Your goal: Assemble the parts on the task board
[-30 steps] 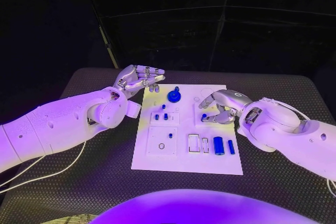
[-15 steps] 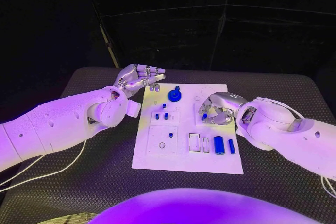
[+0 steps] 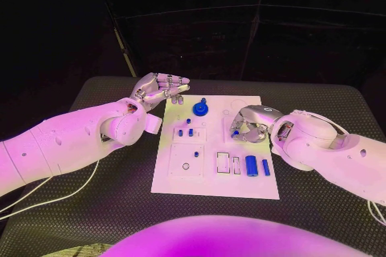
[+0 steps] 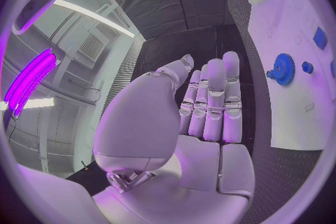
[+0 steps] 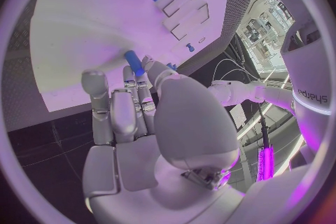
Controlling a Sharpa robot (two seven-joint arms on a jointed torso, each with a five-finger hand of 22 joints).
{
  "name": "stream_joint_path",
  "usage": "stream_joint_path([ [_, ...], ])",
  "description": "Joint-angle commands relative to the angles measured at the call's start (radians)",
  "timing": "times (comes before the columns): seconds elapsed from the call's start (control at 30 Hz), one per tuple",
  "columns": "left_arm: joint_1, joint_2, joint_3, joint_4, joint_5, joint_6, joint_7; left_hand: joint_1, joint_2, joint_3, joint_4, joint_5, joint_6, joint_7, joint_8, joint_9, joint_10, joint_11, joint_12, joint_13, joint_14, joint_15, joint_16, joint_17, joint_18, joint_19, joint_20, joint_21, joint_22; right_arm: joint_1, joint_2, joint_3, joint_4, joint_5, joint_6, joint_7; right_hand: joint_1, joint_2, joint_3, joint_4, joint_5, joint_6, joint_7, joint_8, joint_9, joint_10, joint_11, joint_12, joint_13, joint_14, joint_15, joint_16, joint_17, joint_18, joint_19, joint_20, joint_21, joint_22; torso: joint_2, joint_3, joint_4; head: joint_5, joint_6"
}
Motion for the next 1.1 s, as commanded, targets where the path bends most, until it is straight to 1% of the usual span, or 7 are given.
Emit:
stream_joint_path([
  [0.03, 0.002, 0.001, 0.001, 0.000, 0.005, 0.011, 0.003, -0.004, 0.008, -0.006, 0.000, 0.003, -0.006, 0.001, -0.001, 0.000, -0.008, -0.003, 0.004, 0.002, -0.008, 0.000, -0.004, -0.001, 0.005, -0.002, 0.007, -0.004, -0.001, -0.001, 0.001, -0.002, 0.000, -0.026, 0.014, -0.010, 0.001, -0.001, 0.010, 0.000, -0.006, 0.008, 0.000, -0.005, -0.001, 0.009, 0.002, -0.008, 0.001, 0.021, -0.008, 0.007, 0.001, -0.006, 0.004, -0.001, 0.004, 0.002, 0.000, -0.0001, -0.0004, 0.000, 0.000],
  [0.23, 0.001, 0.001, 0.001, -0.001, 0.005, 0.012, 0.002, -0.004, 0.008, -0.006, 0.000, 0.003, -0.006, 0.001, -0.001, 0.000, -0.008, -0.003, 0.004, 0.002, -0.008, 0.000, -0.004, -0.001, 0.005, -0.002, 0.007, -0.004, -0.001, -0.001, 0.003, -0.002, -0.001, -0.051, 0.011, -0.015, 0.001, -0.007, 0.022, -0.002, -0.007, 0.009, 0.000, -0.008, -0.002, 0.013, 0.002, -0.020, 0.001, 0.021, -0.007, 0.007, 0.002, -0.007, 0.004, -0.002, 0.006, 0.004, 0.000, -0.0001, -0.0005, -0.001, -0.001],
  [0.63, 0.001, 0.001, 0.001, -0.001, 0.005, 0.013, 0.001, -0.004, 0.010, -0.007, 0.002, 0.003, -0.007, 0.001, 0.000, 0.000, -0.009, -0.002, 0.005, 0.002, -0.008, 0.000, -0.005, -0.001, 0.005, -0.002, 0.007, -0.006, -0.002, -0.001, 0.009, -0.002, -0.003, -0.082, 0.023, -0.023, 0.006, -0.035, 0.053, -0.017, -0.008, -0.004, 0.007, -0.024, -0.005, 0.013, 0.009, -0.053, 0.001, 0.020, -0.003, 0.007, 0.001, -0.006, -0.001, 0.001, 0.007, 0.002, 0.000, -0.0006, -0.0003, -0.002, -0.003],
  [0.8, 0.001, 0.000, 0.001, -0.002, 0.005, 0.013, 0.001, -0.004, 0.010, -0.007, 0.002, 0.003, -0.007, 0.001, 0.000, 0.000, -0.009, -0.002, 0.005, 0.002, -0.008, 0.000, -0.005, -0.001, 0.005, -0.002, 0.007, -0.006, -0.002, -0.001, 0.013, -0.003, -0.004, -0.086, 0.022, -0.024, 0.011, -0.034, 0.066, -0.022, -0.008, -0.001, 0.009, -0.024, -0.003, 0.024, 0.009, -0.057, 0.003, 0.020, -0.003, 0.008, 0.002, -0.006, 0.000, 0.002, 0.009, 0.004, -0.001, -0.0004, -0.0002, -0.003, -0.003],
  [0.87, 0.001, 0.000, 0.001, -0.001, 0.005, 0.013, 0.001, -0.004, 0.010, -0.007, 0.002, 0.003, -0.007, 0.001, 0.000, 0.000, -0.009, -0.002, 0.005, 0.002, -0.008, 0.000, -0.005, -0.001, 0.005, -0.002, 0.007, -0.006, -0.002, -0.001, 0.013, -0.003, -0.001, -0.088, 0.009, -0.021, 0.017, -0.028, 0.078, -0.027, -0.011, 0.012, 0.004, -0.018, -0.001, 0.042, 0.005, -0.053, 0.006, 0.020, -0.006, 0.010, 0.004, -0.007, 0.002, 0.001, 0.012, 0.009, -0.001, -0.0007, -0.0005, -0.002, -0.003],
  [0.97, 0.001, 0.000, 0.001, -0.001, 0.005, 0.012, 0.000, -0.004, 0.010, -0.007, 0.002, 0.003, -0.007, 0.001, 0.000, 0.000, -0.009, -0.002, 0.005, 0.002, -0.008, 0.000, -0.005, -0.001, 0.005, -0.002, 0.007, -0.006, -0.002, -0.001, 0.012, -0.003, 0.005, -0.091, -0.021, -0.015, 0.030, -0.017, 0.100, -0.038, -0.038, 0.033, -0.003, -0.010, 0.002, 0.068, -0.003, -0.048, 0.010, 0.022, -0.012, 0.015, 0.011, -0.008, 0.009, -0.004, 0.022, 0.024, 0.000, 0.0000, -0.0010, -0.002, -0.003],
  [1.1, 0.001, -0.001, 0.001, -0.002, 0.005, 0.012, 0.000, -0.004, 0.010, -0.007, 0.002, 0.003, -0.007, 0.001, 0.000, 0.000, -0.009, -0.002, 0.005, 0.002, -0.008, 0.000, -0.005, -0.001, 0.005, -0.002, 0.007, -0.006, -0.002, -0.002, 0.007, -0.003, 0.021, -0.097, -0.073, -0.002, 0.041, -0.008, 0.121, -0.053, -0.041, 0.060, -0.010, 0.000, 0.005, 0.095, -0.012, -0.040, 0.016, 0.026, -0.019, 0.024, 0.025, -0.013, 0.022, -0.011, 0.038, 0.050, -0.001, 0.0003, -0.0014, -0.001, -0.002],
])
